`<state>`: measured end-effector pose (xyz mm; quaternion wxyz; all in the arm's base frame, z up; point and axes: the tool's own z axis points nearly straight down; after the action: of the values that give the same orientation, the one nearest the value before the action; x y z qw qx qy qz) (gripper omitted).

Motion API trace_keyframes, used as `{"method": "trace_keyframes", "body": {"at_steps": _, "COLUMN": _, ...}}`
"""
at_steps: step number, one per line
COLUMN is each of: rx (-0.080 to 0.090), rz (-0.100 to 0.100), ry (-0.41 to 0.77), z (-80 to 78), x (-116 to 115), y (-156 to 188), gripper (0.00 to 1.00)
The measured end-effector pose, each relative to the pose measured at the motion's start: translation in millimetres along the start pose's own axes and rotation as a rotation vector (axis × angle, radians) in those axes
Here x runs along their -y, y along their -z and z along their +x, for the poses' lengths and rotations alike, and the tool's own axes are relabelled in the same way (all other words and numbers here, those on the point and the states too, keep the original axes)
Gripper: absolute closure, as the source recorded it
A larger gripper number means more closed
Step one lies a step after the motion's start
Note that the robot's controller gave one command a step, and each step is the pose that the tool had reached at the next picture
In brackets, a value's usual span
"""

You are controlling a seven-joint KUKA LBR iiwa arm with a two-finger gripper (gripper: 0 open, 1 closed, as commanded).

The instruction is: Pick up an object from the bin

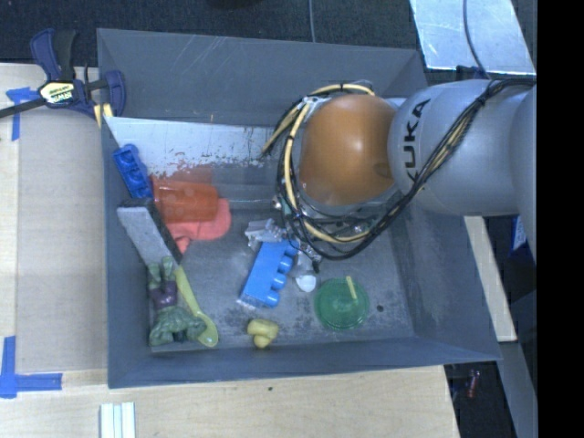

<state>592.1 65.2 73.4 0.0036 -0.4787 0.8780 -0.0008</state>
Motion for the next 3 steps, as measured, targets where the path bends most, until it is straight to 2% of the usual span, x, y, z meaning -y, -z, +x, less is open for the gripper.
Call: {"method": "trace_keyframes", "body": {"at_steps": 3, "rx": -0.001, "rz": -0.001, "ry": -0.001, "z": -0.1, "x": 0.0, "y": 0.2, "gripper": 1.00}}
